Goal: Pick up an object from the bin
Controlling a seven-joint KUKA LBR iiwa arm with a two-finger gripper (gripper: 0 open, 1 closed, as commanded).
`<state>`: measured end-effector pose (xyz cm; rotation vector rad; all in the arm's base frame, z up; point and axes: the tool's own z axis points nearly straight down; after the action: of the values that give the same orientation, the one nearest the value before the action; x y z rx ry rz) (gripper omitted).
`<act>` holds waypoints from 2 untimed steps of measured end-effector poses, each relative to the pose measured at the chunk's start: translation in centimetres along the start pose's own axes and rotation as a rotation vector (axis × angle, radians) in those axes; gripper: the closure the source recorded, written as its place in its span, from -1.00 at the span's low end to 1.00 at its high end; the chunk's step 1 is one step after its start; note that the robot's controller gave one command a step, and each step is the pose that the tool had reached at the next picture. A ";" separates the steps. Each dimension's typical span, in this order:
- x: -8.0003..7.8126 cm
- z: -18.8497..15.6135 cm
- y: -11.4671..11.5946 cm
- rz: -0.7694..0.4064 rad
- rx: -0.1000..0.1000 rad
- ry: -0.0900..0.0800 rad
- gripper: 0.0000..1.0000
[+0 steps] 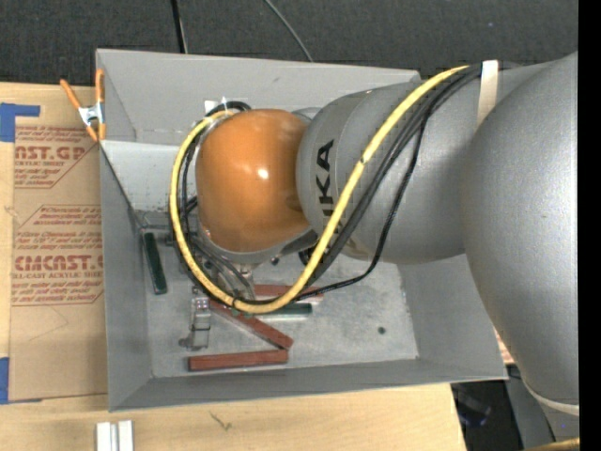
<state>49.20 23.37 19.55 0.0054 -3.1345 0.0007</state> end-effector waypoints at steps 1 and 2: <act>-0.2 -0.5 -0.1 0.003 -0.002 -0.007 -1.00; 0.2 5.4 -3.5 -0.042 -0.003 -0.013 -1.00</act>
Offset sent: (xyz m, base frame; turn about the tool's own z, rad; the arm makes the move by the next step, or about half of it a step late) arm -0.0056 -0.0551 -0.0873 -0.0616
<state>48.99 19.88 14.17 0.0717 -3.1462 -0.0044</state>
